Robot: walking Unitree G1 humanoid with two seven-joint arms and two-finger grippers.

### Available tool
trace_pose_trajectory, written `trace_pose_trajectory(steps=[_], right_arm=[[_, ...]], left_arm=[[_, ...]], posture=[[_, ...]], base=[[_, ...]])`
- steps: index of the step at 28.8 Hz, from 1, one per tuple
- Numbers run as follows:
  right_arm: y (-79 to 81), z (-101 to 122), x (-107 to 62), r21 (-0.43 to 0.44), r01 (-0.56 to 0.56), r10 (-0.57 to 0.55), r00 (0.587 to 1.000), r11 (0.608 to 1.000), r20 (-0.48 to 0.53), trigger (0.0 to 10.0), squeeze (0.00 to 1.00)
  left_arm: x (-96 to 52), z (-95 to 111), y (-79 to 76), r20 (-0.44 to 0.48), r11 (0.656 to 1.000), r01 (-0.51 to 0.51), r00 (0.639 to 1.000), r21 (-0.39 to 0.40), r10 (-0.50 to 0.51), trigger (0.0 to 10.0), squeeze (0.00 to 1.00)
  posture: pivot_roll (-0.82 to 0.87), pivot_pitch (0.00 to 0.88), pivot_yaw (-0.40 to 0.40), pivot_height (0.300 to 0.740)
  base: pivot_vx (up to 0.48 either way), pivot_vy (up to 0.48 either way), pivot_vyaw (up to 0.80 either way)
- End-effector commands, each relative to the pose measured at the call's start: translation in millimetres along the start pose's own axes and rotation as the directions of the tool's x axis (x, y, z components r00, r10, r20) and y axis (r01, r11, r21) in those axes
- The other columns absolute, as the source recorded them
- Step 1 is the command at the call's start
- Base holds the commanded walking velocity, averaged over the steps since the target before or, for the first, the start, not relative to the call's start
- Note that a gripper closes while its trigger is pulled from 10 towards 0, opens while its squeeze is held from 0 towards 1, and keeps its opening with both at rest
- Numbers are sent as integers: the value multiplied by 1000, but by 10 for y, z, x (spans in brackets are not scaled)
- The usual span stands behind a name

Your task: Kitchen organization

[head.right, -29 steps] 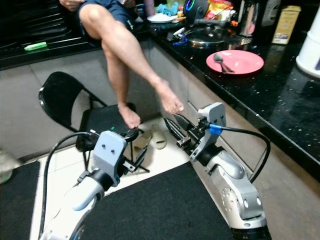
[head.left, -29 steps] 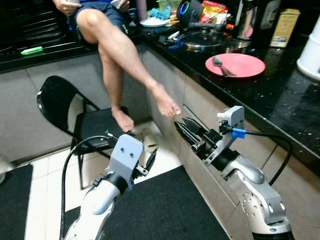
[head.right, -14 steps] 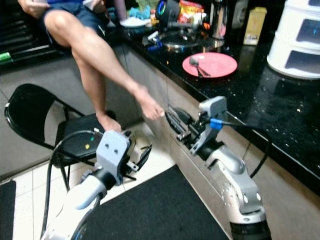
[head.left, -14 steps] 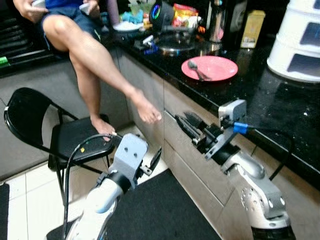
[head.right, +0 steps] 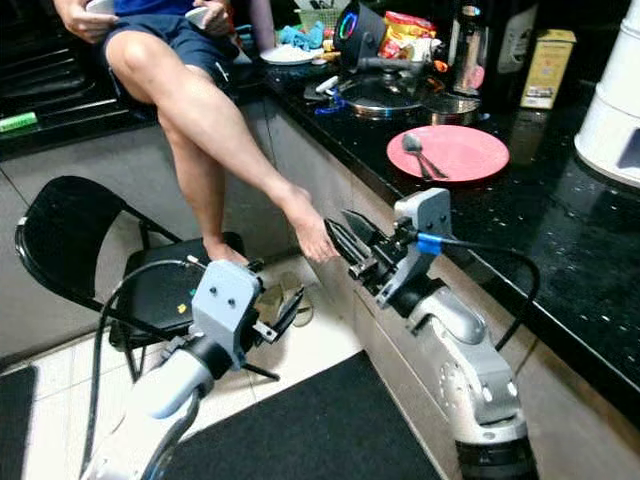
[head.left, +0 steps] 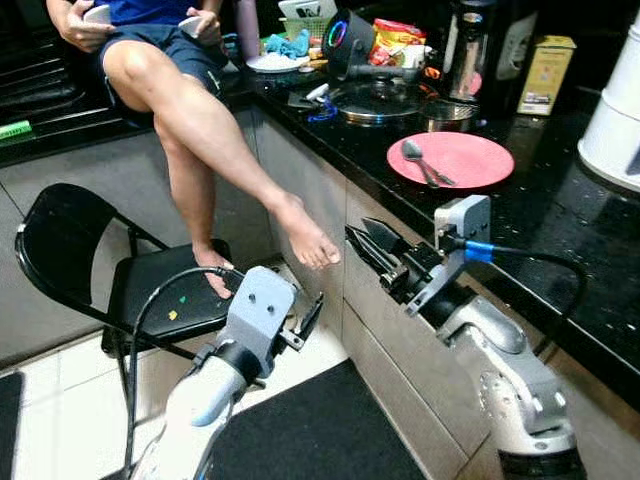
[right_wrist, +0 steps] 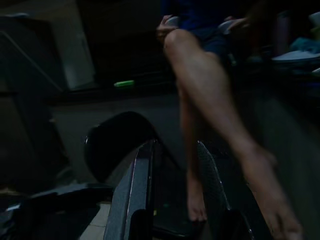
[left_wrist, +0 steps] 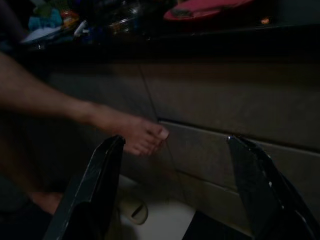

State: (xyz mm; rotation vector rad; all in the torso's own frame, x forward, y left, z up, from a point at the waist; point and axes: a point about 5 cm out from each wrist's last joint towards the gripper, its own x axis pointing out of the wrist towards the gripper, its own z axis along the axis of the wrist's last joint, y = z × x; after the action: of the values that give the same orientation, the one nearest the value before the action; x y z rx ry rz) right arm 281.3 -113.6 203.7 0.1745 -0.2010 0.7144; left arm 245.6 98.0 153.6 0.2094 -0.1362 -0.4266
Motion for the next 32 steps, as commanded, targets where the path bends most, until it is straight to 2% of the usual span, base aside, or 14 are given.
trace_pose_trajectory(steps=[1,29,32], right_arm=[[-11,21,-4,-11,1,-1,1000,1000,0,10000,0],[33,-70,12,11,-67,67,998,998,-23,10000,0],[47,-61,45,36,-80,80,997,996,-3,10000,0]], left_arm=[[-2,-23,-10,-10,1000,11,1000,2,-11,10000,0],[21,-51,-17,-7,1000,23,1000,9,-23,10000,0],[28,-59,-43,-8,1000,25,1000,7,-25,10000,0]], posture=[[-37,0,27,740],[-34,0,14,740],[-33,0,16,740]], base=[[300,0,0],[306,0,0],[312,0,0]])
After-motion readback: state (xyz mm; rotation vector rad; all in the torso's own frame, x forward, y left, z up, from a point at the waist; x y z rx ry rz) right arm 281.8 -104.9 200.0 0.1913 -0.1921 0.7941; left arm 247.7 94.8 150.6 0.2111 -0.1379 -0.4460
